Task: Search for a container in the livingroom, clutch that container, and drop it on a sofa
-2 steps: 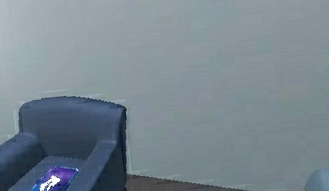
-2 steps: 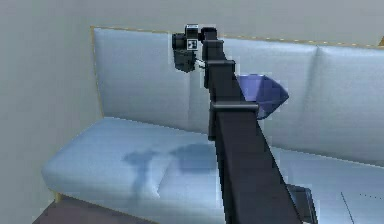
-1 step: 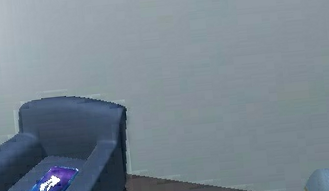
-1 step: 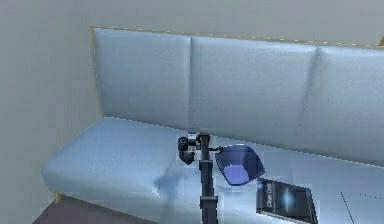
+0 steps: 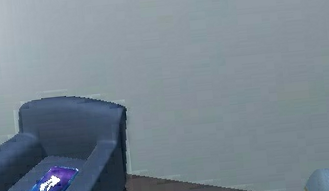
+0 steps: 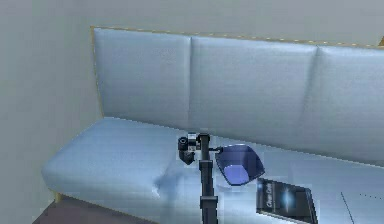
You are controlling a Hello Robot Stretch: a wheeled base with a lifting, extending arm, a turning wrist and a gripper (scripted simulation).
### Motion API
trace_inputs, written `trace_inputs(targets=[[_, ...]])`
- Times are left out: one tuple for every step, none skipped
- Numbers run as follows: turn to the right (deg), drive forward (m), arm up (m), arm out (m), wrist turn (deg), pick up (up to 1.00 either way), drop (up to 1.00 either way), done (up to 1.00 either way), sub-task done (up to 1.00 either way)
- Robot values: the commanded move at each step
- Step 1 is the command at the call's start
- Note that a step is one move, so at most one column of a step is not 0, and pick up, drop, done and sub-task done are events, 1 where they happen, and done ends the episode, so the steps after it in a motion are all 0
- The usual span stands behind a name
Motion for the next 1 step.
trace_inputs(targets=[[0.0, 0.00, 0.00, 0.00, 0.0, 0.00, 1.00, 0.00, 0.00]])
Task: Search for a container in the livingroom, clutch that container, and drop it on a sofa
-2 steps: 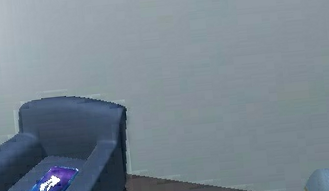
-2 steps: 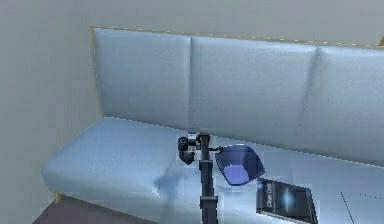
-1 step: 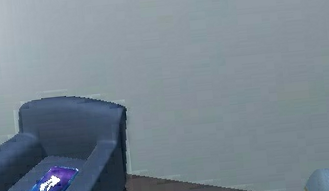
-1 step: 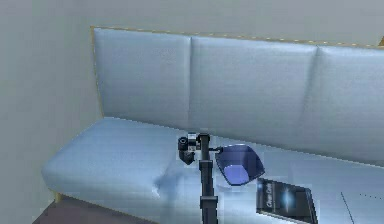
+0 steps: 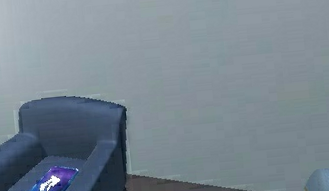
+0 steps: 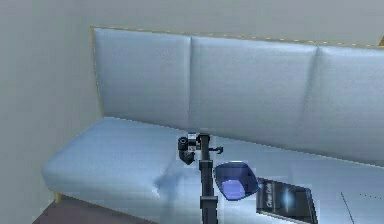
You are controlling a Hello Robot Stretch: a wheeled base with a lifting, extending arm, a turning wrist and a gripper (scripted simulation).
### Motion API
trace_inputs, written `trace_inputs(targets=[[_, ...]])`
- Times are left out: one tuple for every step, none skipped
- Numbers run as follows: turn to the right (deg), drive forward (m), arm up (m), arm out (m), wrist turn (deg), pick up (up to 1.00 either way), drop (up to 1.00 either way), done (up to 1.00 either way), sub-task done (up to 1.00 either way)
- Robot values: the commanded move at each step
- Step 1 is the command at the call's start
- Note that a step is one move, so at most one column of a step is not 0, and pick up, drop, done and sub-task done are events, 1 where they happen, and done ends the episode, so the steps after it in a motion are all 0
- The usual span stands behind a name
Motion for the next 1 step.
trace_inputs(targets=[[0.0, 0.00, 0.10, 0.00, 0.0, 0.00, 0.00, 0.00, 0.00]])
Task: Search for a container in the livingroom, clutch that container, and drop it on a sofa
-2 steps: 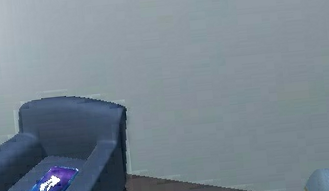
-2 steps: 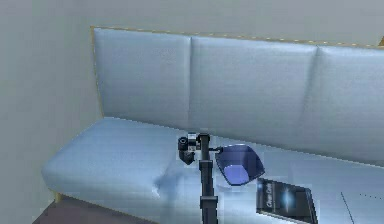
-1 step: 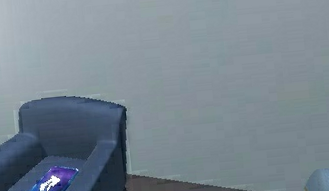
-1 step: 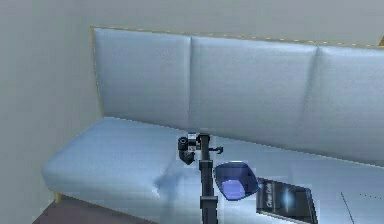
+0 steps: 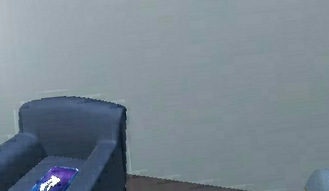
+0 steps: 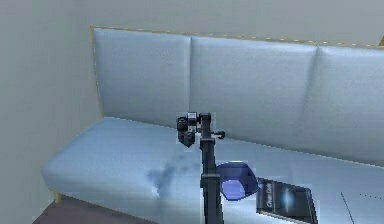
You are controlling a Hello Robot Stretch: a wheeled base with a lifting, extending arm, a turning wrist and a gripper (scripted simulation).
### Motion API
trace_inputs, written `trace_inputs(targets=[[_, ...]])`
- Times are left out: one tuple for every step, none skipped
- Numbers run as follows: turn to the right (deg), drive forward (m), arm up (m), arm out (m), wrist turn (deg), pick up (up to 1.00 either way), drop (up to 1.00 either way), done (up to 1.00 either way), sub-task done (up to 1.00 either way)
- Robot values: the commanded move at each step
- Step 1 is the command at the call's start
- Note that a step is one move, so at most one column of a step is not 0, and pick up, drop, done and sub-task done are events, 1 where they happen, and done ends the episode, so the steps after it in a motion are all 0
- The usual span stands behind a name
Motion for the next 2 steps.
trace_inputs(targets=[[0.0, 0.00, 0.00, -0.08, 0.0, 0.00, 0.00, 0.00, 0.00], [0.0, 0.00, 0.00, 0.00, 0.0, 0.00, 0.00, 1.00, 0.00]])
